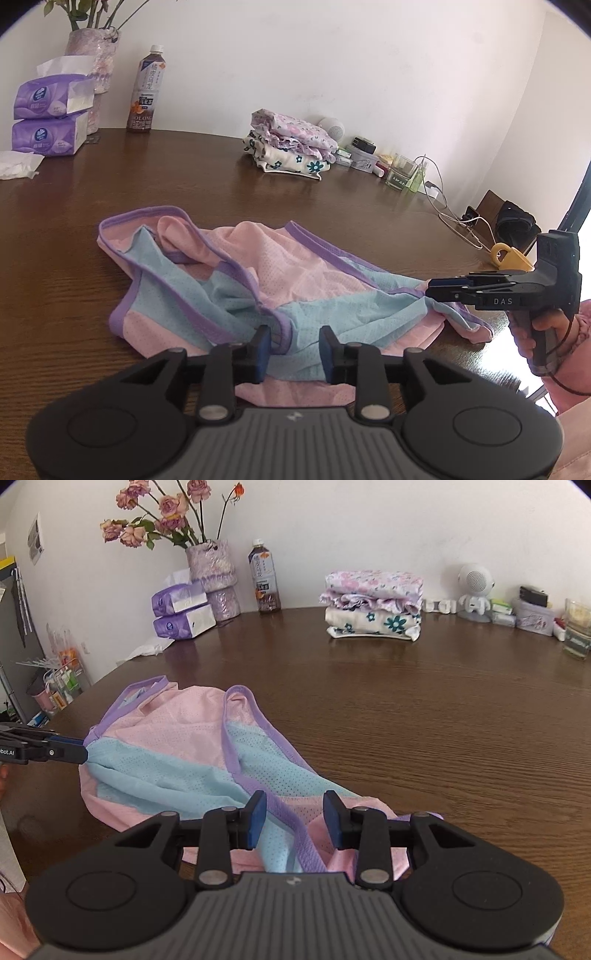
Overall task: Fold clothes
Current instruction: 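Grasp the garment's lavender-trimmed edge with the right gripper while the left gripper grasps the blue panel, then lift the held edges with both grippers and fold them over the garment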
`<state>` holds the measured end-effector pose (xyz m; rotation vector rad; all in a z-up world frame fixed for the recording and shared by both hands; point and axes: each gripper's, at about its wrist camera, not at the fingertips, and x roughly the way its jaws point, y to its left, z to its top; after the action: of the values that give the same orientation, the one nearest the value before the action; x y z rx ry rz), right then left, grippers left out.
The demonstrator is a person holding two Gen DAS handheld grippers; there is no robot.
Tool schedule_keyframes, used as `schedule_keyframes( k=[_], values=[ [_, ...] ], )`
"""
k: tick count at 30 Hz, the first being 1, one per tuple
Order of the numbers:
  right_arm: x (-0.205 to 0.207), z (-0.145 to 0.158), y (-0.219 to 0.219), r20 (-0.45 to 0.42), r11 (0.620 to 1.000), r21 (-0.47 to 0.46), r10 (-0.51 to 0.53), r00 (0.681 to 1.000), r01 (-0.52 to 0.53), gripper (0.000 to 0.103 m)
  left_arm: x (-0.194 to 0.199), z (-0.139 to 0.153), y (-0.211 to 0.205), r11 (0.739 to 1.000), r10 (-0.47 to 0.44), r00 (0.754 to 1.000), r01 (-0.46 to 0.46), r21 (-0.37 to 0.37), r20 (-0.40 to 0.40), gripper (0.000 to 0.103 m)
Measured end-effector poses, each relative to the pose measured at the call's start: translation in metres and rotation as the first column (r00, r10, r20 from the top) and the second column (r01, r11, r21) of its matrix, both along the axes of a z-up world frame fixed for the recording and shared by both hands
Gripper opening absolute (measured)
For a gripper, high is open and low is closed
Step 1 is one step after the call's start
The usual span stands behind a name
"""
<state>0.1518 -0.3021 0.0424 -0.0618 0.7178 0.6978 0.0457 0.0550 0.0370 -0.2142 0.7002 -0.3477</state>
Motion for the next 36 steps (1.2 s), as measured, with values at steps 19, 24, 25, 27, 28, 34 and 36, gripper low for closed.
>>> schedule_keyframes(
  k=[19,24,25,27,28,34,36],
  values=[
    [-0.019,-0.004,0.013,-0.01,0.994,-0.066,0.081,0.997,-0.081,0.011,0.005,-0.008,-0.003,1.0,-0.006,1.0,0.006,0.022,-0.01,0.031],
    [-0.027,0.004,0.011,0.037,0.996,-0.062,0.061,0.997,-0.058,0.006,0.003,-0.007,-0.004,0.998,-0.014,1.0,0.013,0.053,0.005,0.009],
    [-0.029,0.006,0.01,0.051,0.997,-0.06,0.052,0.997,-0.049,0.004,0.002,-0.007,-0.004,0.998,-0.015,1.0,0.014,0.063,0.01,0.008],
    [-0.032,0.011,0.009,0.079,0.998,-0.056,0.036,0.996,-0.031,0.002,0.0,-0.005,-0.006,0.996,-0.027,0.999,0.025,0.086,0.027,0.006],
    [-0.033,0.013,0.009,0.093,0.998,-0.054,0.027,0.995,-0.023,0.002,-0.002,-0.002,-0.006,0.995,-0.03,0.999,0.026,0.098,0.039,0.006],
    [-0.04,0.03,0.005,0.183,0.999,-0.03,-0.017,0.983,0.023,0.002,-0.009,0.016,-0.005,0.991,-0.023,0.993,0.008,0.13,0.112,0.006],
    [-0.04,0.035,0.006,0.21,0.999,-0.033,-0.026,0.977,0.034,0.002,-0.011,0.022,-0.003,0.99,-0.013,0.991,-0.006,0.139,0.135,0.006]
  ],
)
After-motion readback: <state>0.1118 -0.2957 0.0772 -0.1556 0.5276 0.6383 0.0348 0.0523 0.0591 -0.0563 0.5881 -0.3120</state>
